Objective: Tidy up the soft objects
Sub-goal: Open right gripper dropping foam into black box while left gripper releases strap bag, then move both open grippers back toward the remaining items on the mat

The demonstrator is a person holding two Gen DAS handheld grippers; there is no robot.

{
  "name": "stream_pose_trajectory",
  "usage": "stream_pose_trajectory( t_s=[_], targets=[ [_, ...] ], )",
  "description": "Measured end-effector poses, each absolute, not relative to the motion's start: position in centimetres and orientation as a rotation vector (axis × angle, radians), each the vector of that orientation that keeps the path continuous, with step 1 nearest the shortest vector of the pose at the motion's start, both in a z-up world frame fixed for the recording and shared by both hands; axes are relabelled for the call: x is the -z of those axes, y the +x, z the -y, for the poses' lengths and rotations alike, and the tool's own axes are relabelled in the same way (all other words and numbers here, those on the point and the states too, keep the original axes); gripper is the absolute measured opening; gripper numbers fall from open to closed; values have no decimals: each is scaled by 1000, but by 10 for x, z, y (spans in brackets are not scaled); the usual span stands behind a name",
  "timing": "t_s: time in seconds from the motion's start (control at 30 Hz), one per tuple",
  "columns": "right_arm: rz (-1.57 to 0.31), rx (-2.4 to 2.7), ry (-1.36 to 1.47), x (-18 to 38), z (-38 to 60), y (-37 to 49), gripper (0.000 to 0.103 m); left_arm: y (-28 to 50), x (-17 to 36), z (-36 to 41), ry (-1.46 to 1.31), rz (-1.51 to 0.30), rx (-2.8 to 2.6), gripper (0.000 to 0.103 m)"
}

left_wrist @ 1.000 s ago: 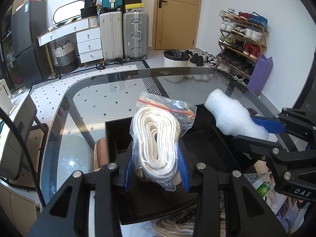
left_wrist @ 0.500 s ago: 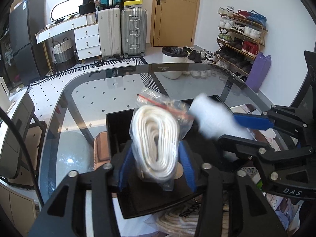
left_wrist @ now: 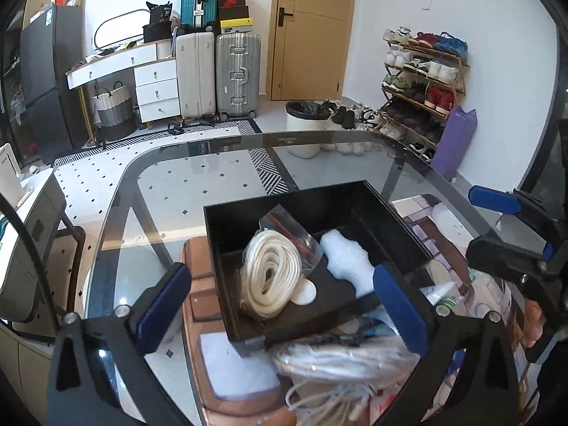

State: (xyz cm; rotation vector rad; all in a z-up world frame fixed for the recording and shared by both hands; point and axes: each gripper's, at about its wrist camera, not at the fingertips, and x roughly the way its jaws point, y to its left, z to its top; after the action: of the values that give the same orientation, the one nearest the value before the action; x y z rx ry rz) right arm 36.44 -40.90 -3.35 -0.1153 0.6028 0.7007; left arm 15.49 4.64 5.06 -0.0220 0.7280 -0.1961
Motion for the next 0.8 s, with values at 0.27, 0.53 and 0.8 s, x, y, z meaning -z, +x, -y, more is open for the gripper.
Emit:
stream_pose_trajectory(
  t_s=[0.27, 0.53, 0.8],
  targets=[
    [-613, -688, -72, 41, 431, 337, 102, 129, -58, -46, -1, -715, 151, 103],
    [-646, -671, -43, 57, 447, 319, 102, 100, -55, -47, -5, -682, 124, 103],
    [-671, -653, -94, 71, 442, 310, 102, 79, -46, -43, -9, -693, 83, 103]
  ],
)
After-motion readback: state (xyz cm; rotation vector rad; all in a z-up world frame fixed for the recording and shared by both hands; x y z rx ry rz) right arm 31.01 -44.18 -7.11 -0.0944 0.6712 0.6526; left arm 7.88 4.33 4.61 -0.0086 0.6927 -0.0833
